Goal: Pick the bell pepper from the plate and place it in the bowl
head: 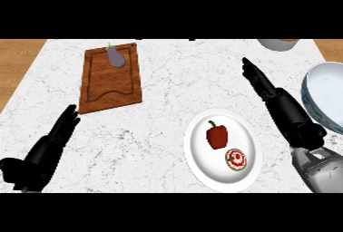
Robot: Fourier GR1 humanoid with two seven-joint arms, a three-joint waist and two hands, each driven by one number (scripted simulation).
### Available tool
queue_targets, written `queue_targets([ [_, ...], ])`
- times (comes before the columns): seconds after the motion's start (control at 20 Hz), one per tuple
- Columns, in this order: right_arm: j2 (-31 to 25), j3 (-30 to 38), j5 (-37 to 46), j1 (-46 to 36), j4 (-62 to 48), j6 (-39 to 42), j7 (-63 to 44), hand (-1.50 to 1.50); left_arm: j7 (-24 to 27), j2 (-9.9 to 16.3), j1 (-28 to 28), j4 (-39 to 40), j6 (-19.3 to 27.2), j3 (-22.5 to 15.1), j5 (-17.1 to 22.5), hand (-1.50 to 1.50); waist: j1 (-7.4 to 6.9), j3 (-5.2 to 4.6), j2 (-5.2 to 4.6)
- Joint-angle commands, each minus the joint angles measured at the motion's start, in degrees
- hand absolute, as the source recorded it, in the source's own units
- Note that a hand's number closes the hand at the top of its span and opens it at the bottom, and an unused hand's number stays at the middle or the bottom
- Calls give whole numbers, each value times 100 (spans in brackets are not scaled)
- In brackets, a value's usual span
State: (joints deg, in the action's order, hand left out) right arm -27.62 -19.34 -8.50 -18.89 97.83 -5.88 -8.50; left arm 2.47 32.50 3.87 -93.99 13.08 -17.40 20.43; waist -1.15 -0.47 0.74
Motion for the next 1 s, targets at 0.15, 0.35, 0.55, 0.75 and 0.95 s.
queue_targets([
  [0.15,725,402,711,606,-68,-1611,171,150,93,-246,-551,-46,-305,-281,-197,0,332,47,-75],
  [0.35,136,225,2327,1222,-902,-2531,-364,150,-3,-385,-643,-245,-432,-471,-88,0,476,16,-83],
  [0.55,1724,35,2125,1234,-1378,-3395,559,-150,-303,-878,-1657,541,-578,-558,-218,0,208,50,-105],
  [0.75,1251,-320,3307,378,-1946,-3041,-617,-150,-429,-997,-1469,353,-567,-705,-390,0,92,42,-83],
  [0.95,877,-769,4054,-74,-1900,-2077,-2265,-150,-188,-1038,-1599,669,-762,-559,-277,0,125,24,-69],
])
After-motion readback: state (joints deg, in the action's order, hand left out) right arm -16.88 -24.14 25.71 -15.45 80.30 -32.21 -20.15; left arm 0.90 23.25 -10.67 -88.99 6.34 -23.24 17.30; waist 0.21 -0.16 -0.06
